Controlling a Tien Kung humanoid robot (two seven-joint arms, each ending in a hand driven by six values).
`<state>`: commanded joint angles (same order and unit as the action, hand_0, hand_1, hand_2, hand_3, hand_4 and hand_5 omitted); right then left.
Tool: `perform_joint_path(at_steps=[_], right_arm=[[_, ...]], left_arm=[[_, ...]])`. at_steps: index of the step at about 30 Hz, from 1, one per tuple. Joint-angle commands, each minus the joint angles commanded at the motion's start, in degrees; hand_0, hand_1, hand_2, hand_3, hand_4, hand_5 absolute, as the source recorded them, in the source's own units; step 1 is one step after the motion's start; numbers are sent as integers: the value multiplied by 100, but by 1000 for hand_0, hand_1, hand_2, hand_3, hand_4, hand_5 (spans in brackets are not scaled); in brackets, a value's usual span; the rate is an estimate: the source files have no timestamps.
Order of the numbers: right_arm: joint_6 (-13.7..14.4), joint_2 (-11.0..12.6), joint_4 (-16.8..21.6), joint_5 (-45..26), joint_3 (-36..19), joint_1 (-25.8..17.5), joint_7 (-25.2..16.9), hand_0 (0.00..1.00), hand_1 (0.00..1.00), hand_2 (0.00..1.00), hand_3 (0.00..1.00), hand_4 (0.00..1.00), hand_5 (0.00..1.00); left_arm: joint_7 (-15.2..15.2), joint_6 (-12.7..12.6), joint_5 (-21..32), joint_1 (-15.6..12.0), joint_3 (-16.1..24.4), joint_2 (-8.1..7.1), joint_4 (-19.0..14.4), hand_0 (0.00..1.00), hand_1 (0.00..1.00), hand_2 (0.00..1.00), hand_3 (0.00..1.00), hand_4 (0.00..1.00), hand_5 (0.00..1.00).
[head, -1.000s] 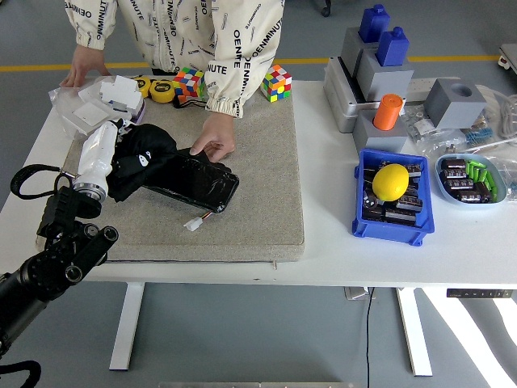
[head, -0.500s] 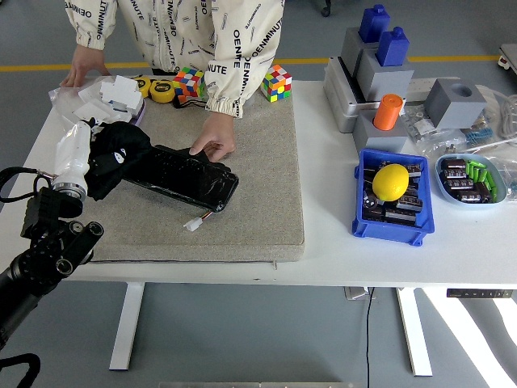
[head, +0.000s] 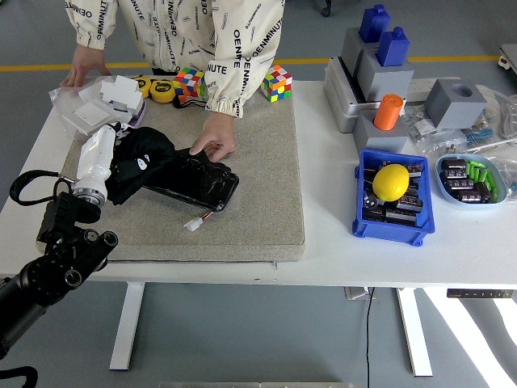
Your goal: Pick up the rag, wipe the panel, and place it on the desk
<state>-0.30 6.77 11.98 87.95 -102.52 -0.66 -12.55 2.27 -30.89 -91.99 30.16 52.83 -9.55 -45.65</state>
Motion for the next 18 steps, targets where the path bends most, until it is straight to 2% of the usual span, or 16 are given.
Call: perform_joint_path(at_steps=[10, 18], right_arm=[[-4, -14, 4, 15, -52, -8, -3, 522, 558, 490, 522, 885, 358], [-27, -38, 3, 42, -91, -13, -9, 524, 558, 490, 522, 885, 356]], left_arm=[[-131, 45, 239, -38, -934, -38, -766, 274, 321, 327, 570, 654, 2], [-207, 111, 337, -27, -1464, 10, -1121, 274, 323, 327, 571, 654, 2]])
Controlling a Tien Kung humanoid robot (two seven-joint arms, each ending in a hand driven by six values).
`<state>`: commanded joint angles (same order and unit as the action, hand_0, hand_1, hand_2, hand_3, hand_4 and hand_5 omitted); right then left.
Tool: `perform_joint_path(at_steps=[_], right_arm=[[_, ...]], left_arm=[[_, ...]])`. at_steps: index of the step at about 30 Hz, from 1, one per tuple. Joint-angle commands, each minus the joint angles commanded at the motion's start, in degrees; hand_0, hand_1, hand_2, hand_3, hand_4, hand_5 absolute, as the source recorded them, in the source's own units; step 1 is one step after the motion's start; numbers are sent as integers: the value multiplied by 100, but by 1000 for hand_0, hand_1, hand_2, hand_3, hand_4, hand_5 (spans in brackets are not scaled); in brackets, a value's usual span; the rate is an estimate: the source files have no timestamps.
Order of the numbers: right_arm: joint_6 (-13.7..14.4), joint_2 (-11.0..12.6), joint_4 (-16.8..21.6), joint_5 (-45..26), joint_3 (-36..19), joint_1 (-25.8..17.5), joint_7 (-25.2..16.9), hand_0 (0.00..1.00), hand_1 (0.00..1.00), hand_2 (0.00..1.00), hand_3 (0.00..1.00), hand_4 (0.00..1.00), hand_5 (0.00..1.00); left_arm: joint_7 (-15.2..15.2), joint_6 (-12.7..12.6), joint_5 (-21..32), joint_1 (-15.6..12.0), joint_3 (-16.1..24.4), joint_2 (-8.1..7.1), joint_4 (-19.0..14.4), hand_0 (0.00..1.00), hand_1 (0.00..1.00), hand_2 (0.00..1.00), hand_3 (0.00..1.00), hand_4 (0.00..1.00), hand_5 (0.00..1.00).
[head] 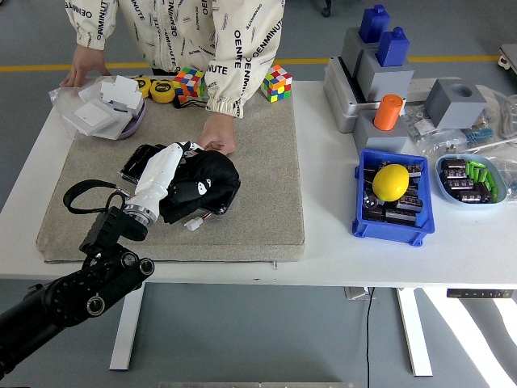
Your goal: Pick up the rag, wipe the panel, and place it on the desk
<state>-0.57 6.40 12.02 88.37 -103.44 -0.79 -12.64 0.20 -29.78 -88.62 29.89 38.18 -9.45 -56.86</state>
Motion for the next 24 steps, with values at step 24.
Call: perform_joint_path(at_steps=[24], right_arm=[[7, 0, 7, -19, -9, 0, -2, 525, 557, 490, 522, 885, 350]], left_arm=[[51, 65, 7, 24, 191, 120, 137, 274, 322, 331, 572, 657, 2]])
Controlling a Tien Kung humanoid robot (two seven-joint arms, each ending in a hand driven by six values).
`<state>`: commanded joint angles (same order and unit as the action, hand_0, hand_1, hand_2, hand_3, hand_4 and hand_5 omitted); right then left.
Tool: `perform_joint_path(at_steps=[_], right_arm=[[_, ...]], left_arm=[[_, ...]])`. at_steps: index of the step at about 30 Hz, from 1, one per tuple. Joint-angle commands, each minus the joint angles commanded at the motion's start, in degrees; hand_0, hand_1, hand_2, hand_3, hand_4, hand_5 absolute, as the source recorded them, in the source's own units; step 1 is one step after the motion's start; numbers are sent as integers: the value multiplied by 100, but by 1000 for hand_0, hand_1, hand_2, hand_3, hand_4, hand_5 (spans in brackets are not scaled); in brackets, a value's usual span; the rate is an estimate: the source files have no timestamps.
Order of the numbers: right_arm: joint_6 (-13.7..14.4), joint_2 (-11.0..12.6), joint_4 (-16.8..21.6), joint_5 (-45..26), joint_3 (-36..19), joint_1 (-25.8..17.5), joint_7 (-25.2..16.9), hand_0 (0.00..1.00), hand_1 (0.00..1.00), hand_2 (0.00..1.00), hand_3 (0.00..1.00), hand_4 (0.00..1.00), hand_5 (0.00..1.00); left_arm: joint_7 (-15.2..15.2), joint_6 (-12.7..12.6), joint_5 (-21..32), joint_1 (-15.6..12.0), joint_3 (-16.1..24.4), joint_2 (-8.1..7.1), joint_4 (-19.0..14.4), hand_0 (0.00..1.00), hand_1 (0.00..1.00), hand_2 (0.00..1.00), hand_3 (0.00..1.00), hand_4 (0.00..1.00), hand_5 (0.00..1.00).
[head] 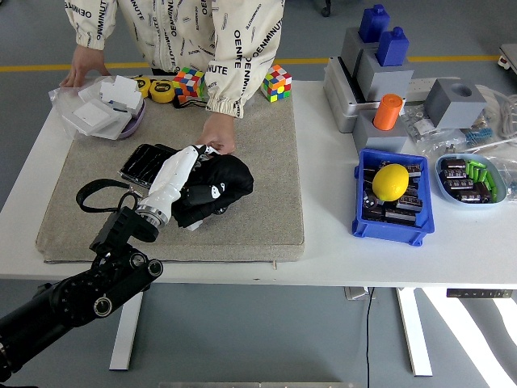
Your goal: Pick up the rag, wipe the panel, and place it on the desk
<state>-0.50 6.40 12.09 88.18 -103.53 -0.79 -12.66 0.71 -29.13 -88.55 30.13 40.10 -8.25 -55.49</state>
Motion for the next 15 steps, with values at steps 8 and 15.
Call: perform_joint_path(at_steps=[8, 15], right_arm=[[0, -8, -3, 4, -3, 6, 1, 522, 558, 490, 523, 885, 350], [5, -7, -1, 0, -21, -5, -1, 526, 556, 490, 522, 885, 349]], left_arm=[[91, -51, 28, 26, 431, 45, 504, 274, 322, 331, 572, 659, 2], [207, -127, 113, 85, 1000, 51, 946, 274, 322, 331, 572, 659, 2]])
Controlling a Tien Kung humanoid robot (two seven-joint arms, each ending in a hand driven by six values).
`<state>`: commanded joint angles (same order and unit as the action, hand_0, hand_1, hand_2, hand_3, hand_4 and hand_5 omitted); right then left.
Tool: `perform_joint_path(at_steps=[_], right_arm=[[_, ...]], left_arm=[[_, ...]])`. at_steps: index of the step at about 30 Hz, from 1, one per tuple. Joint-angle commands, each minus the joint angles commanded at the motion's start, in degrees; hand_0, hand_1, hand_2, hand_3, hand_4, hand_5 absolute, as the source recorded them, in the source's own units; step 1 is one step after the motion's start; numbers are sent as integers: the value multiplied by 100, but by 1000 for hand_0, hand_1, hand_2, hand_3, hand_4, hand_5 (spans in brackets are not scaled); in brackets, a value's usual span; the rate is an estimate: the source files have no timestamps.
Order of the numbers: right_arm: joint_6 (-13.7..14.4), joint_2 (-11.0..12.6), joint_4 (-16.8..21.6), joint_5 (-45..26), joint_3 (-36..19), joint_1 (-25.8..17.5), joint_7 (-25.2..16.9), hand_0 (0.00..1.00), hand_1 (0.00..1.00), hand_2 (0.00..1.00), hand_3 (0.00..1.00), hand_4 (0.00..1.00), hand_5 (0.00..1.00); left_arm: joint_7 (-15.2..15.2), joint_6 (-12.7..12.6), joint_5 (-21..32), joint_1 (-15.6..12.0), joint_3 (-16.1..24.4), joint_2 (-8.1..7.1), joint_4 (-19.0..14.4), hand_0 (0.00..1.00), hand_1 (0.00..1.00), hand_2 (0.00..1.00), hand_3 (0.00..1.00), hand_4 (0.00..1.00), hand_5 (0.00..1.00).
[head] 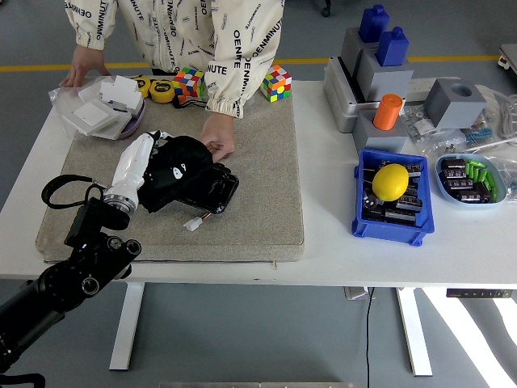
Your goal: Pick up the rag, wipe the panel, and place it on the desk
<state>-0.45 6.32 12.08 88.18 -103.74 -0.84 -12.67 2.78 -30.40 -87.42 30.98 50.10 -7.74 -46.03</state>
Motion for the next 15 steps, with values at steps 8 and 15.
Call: perform_joint_path(at_steps=[8, 15], right_arm=[[-1, -6, 3, -35, 48, 17, 1, 522, 558, 490, 523, 885, 349], [1, 3, -2, -26, 32, 14, -1, 525, 557, 490, 523, 885, 349]], left_arm=[[120, -71, -130, 59, 580, 48, 507, 274, 323, 332, 572, 661, 2], [201, -152, -306, 91, 1050, 43, 728, 274, 323, 333, 572, 661, 2]])
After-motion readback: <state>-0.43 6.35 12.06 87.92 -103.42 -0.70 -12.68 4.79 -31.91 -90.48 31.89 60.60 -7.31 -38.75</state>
